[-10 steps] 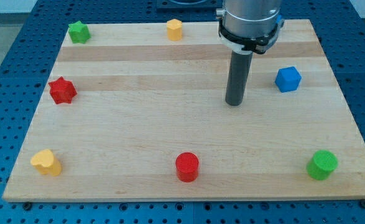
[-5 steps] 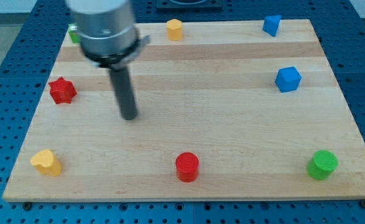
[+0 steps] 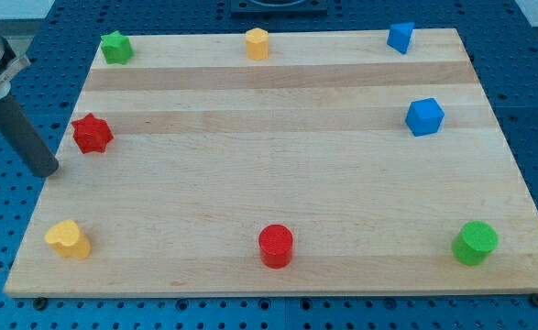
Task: Point your arm to the red star
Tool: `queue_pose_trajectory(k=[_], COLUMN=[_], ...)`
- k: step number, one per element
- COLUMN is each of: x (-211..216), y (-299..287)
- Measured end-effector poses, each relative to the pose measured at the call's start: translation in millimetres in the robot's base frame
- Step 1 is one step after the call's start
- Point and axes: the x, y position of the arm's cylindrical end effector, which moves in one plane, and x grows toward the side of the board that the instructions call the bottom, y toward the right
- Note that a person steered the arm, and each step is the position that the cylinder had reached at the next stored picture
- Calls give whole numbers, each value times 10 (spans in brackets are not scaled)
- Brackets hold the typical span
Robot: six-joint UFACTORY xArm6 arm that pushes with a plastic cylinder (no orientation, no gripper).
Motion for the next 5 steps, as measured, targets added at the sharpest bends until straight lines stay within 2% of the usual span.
queue_pose_trajectory(k=[2,3,5], x=[-193,-568,-540], y=[1,1,-1])
